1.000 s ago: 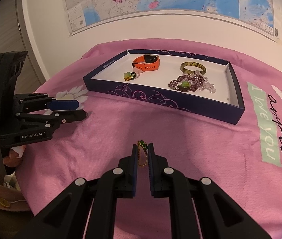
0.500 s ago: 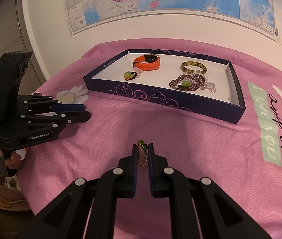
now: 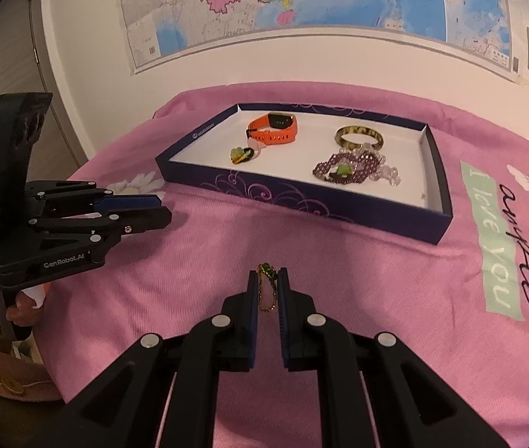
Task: Organize jewelry
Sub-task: 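Close the left gripper on the silver ring and lift it off the cloth, then carry the silver ring with the left gripper into the tray while the right carries the gold ring there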
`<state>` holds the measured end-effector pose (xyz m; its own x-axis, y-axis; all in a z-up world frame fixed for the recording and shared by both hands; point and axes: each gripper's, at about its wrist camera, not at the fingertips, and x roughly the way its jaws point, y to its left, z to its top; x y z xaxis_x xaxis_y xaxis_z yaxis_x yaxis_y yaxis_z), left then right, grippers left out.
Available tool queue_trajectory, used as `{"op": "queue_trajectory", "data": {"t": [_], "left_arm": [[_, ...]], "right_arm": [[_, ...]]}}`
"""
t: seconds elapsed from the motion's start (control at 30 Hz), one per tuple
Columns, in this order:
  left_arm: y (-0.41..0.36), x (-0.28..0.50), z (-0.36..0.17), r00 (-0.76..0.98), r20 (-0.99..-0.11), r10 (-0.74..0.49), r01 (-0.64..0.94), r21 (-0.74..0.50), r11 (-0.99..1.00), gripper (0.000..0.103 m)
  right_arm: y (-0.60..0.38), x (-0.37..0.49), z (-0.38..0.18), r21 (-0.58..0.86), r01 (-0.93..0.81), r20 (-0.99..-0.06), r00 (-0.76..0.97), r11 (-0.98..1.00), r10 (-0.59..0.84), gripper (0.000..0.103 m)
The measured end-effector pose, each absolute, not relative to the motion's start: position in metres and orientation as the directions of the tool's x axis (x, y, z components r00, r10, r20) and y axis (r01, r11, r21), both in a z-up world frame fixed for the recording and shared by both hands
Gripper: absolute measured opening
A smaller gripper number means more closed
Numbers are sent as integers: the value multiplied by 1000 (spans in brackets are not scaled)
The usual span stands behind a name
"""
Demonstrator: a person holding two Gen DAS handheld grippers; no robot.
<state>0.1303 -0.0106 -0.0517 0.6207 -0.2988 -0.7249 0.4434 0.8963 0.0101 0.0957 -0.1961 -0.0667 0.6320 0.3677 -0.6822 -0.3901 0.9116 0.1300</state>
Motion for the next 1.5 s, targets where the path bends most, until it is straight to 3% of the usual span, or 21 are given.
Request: {"op": "queue_trajectory", "data": {"t": [1.5], "left_arm": [[-25, 184, -13, 698, -644, -314, 393, -22, 919, 21]], "right_arm": [[-202, 156, -20, 65, -371, -588, 736, 926, 336, 8]]}}
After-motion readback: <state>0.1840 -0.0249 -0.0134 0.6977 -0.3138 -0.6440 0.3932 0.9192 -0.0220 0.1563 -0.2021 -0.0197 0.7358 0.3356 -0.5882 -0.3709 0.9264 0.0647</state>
